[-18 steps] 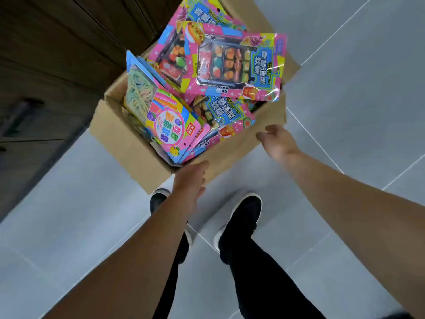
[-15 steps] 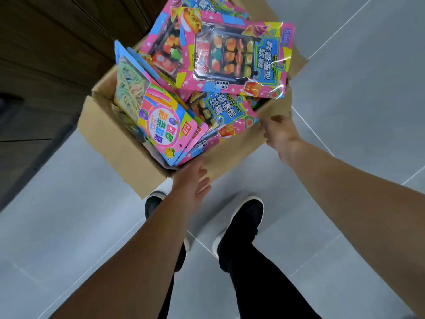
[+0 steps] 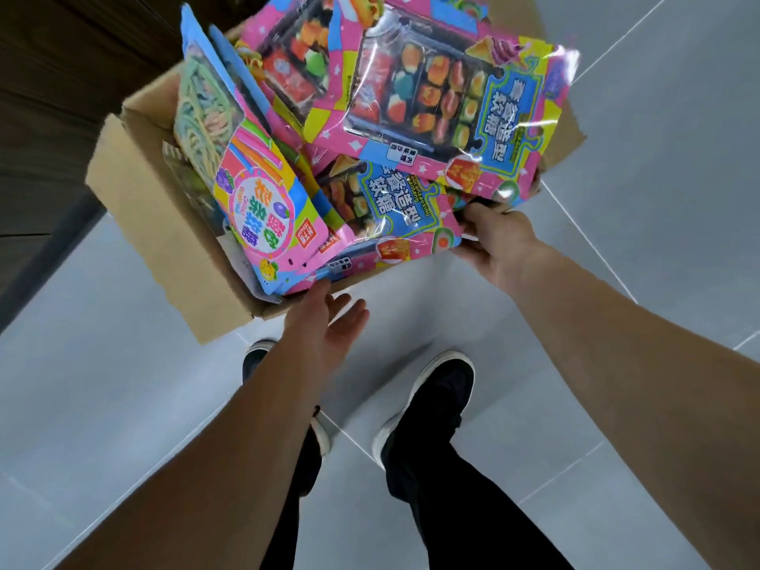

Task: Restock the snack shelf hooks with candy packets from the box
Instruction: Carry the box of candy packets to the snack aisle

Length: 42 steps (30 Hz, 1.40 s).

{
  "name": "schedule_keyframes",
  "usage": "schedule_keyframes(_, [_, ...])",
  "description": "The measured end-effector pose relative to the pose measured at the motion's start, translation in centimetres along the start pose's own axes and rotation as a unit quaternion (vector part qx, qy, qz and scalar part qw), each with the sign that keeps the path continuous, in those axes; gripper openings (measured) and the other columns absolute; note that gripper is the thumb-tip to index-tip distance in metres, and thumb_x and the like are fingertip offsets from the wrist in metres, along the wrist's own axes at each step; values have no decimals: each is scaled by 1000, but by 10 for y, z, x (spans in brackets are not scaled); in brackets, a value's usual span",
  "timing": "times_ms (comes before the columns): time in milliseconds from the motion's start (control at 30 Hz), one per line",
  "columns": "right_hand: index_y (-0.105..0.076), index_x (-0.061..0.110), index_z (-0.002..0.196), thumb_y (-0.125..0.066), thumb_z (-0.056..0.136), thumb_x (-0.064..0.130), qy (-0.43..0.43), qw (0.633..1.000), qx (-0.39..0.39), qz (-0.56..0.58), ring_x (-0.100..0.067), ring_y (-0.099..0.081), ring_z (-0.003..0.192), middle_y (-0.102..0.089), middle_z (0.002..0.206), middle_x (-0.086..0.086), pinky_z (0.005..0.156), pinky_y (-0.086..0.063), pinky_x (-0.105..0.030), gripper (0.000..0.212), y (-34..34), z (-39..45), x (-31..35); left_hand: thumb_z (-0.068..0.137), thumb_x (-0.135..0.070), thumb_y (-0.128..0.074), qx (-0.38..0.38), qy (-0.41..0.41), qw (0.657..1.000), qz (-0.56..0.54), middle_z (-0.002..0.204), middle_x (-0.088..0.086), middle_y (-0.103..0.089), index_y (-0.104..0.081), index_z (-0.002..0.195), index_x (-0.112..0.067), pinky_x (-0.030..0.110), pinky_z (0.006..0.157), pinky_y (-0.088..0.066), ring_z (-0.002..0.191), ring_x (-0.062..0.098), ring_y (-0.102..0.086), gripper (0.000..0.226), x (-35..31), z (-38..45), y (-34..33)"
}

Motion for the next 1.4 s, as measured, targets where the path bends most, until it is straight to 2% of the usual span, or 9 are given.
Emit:
schedule_keyframes(133, [-57,10,84,-59,90,8,-44,996,-31,73,-13,-66,64,-67,72,-4,55,-56,-23,7,9,-13,-46,93,-23,-63,-8,-31,999,38,108,16,-55,-55,124,-2,42,69,-61,90,25,-63,38,-13,6,20])
schedule_keyframes(300, [-61,9,97,-70,88,18,-73,989,0,131,-18,-71,76,-73,83,-8,70,-61,-35,16,1,-14,-63,92,-15,-63,25,-41,999,-14,123,20,-56,-52,129,-3,45,70,-60,112,27,-57,40,-8,19,25])
schedule_keyframes(433, [-62,7,108,-65,90,8,-56,989,10,133,-20,-73,72,-73,94,-12,65,-60,-34,18,0,-21,-56,93,-3,-56,73,-57,992,-80,116,20,-67,-54,126,-3,42,72,-61,110,30,-65,34,-5,13,22])
schedule_keyframes(600, [-60,8,110,-63,91,11,-65,992,-6,113,-17,-73,69,-69,102,-12,63,-60,-32,19,10,-58,-57,91,-5,-60,69,-57,994,-59,105,20,-70,-58,120,1,43,73,-61,103,31,-68,30,-4,-26,33])
schedule_keyframes(800, [-61,8,97,-55,95,6,-92,979,-44,175,-18,-71,70,-72,86,-10,56,-60,-34,6,40,-140,-65,92,-7,-59,66,-24,998,-6,121,24,-65,-58,116,1,48,76,-59,113,34,-64,25,10,-96,47])
schedule_keyframes(933, [-60,8,94,-53,96,7,-100,967,-57,226,-16,-71,68,-71,78,-8,57,-61,-34,7,72,-208,-66,92,-6,-57,69,-13,997,39,116,22,-64,-56,119,1,49,73,-58,116,34,-61,28,24,-162,50])
schedule_keyframes(1100, [-61,6,109,-54,93,6,-95,951,-75,283,-24,-70,96,-71,94,-13,69,-62,-42,17,102,-294,-53,92,-5,-58,71,-26,993,94,117,24,-64,-52,128,3,46,65,-61,111,37,-64,37,25,-253,45])
schedule_keyframes(1300, [-59,7,87,-53,94,8,-94,920,-92,369,-21,-66,76,-66,79,-11,69,-62,-39,9,123,-418,-11,92,-7,-60,71,-55,977,192,115,27,-65,-55,117,2,45,60,-61,107,41,-65,27,12,-388,25])
schedule_keyframes(1400, [-59,7,93,-55,91,6,-84,904,-95,407,-21,-67,75,-67,79,-11,54,-59,-37,5,132,-464,4,91,-8,-61,65,-68,971,220,113,27,-65,-56,119,2,38,48,-59,107,40,-65,31,7,-441,16])
Point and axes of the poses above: each hand's wrist, its own z-axis towards the middle knuckle, its own y-axis out of the back of the hand, x = y × z, the point moved 2 cm from there along z, towards the middle knuckle
